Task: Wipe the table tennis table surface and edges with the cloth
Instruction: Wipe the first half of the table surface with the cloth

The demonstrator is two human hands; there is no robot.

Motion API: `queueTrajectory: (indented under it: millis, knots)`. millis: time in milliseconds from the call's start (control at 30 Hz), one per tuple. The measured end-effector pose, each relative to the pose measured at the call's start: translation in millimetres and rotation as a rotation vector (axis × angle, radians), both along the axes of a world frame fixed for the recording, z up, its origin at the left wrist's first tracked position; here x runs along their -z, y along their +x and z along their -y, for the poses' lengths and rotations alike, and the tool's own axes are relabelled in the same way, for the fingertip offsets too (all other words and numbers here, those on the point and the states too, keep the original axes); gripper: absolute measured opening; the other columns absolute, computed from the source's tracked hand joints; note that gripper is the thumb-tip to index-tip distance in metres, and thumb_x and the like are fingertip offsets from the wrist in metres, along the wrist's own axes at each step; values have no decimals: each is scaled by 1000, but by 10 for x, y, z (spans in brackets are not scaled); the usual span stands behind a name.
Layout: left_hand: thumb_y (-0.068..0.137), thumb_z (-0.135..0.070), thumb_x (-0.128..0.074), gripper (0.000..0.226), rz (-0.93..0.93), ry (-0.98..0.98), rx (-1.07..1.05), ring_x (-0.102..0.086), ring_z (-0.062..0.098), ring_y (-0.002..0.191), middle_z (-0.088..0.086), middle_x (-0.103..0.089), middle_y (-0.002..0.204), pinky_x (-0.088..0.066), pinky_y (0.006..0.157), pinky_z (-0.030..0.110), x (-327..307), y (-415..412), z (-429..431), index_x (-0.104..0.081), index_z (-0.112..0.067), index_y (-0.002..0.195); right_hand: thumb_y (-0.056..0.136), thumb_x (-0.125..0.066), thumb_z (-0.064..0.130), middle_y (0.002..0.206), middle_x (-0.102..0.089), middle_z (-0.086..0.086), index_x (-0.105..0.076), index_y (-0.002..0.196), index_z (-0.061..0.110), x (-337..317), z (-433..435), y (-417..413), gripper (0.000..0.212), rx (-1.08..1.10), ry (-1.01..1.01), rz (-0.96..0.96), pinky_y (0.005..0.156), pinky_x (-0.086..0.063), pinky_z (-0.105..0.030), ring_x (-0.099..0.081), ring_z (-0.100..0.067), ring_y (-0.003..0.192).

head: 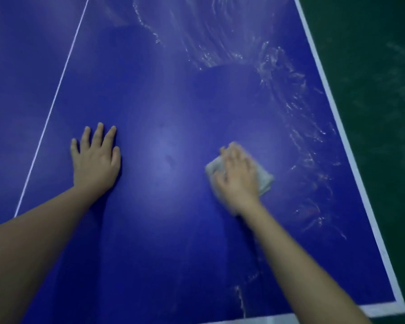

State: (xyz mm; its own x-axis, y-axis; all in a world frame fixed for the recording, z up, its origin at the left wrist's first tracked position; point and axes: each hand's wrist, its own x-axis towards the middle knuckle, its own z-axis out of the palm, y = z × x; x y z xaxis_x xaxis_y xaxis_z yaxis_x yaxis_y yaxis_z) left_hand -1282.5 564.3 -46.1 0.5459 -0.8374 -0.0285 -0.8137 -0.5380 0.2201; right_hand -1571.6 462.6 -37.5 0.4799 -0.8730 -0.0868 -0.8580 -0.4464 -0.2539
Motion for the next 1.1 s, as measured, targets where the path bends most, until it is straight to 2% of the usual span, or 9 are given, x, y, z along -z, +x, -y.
queueTrajectory:
  millis: [100,233,333,433,500,733,933,1000,1100]
  knots:
    - [97,-17,-41,48,-81,-33,60,-17,32,143,13,-28,153,-9,113,51,-77,-7,-99,-34,-11,144,82,-45,35,144,-44,-13,-48,136,10,-78,-1105,234,60,-429,-2,44,111,-26,-44,-38,-28,136]
    - [94,-7,-46,44,-94,-71,209,-31,31,138,17,-38,147,-18,111,49,-146,9,-674,-44,-4,138,87,-47,38,150,-35,-9,-40,142,14,-119,-1440,201,60,-867,87,25,115,-13,-41,-28,-24,141]
    - [95,-12,-44,41,-94,-77,198,-37,33,135,18,-42,143,-23,110,50,-148,44,-1185,-47,-2,135,86,-61,25,149,-35,-13,-43,139,10,-108,-1037,292,58,-543,85,80,115,-13,-42,-29,-29,140]
    - [92,-27,-25,55,-81,-38,183,-37,33,135,17,-43,143,-24,110,50,-155,69,-1572,-47,-2,135,96,-43,33,158,-16,-6,-26,148,16,-50,-613,544,57,-1,-13,0,115,-3,-34,-9,-19,146]
    - [90,-31,-17,62,-55,-17,214,-35,31,137,15,-41,145,-21,112,49,-150,79,-1732,-43,-3,138,97,-36,38,159,-10,-5,-20,150,17,-32,-487,818,59,149,-26,-43,116,-2,-35,-4,-17,146]
    - [92,-28,-19,56,-74,-63,207,-27,23,141,9,-35,150,-15,116,43,-94,92,-1814,-39,-9,142,96,-38,37,159,-10,-3,-20,150,19,-128,-1067,1569,59,-295,11,-99,115,-1,-32,-4,-15,146]
    - [94,-27,-23,54,-118,-104,226,-24,21,142,8,-32,151,-12,116,41,-74,124,-1856,-38,-9,142,89,-47,35,155,-22,-6,-32,146,15,-119,-2419,1021,62,-721,60,-34,116,5,-31,-14,-20,145]
    - [96,-26,-24,52,-120,-99,221,-22,22,143,8,-31,152,-12,117,42,-64,128,-1858,-37,-9,143,89,-45,37,155,-18,-2,-31,146,18,-95,-2538,685,62,-682,74,-52,117,6,-29,-13,-17,145]
    - [99,-20,-35,47,-105,-72,226,-19,22,144,9,-27,153,-11,117,43,-76,124,-1856,-34,-9,144,91,-39,40,154,-13,7,-29,147,23,-112,-2425,168,59,-330,93,-21,117,3,-27,-14,-15,145]
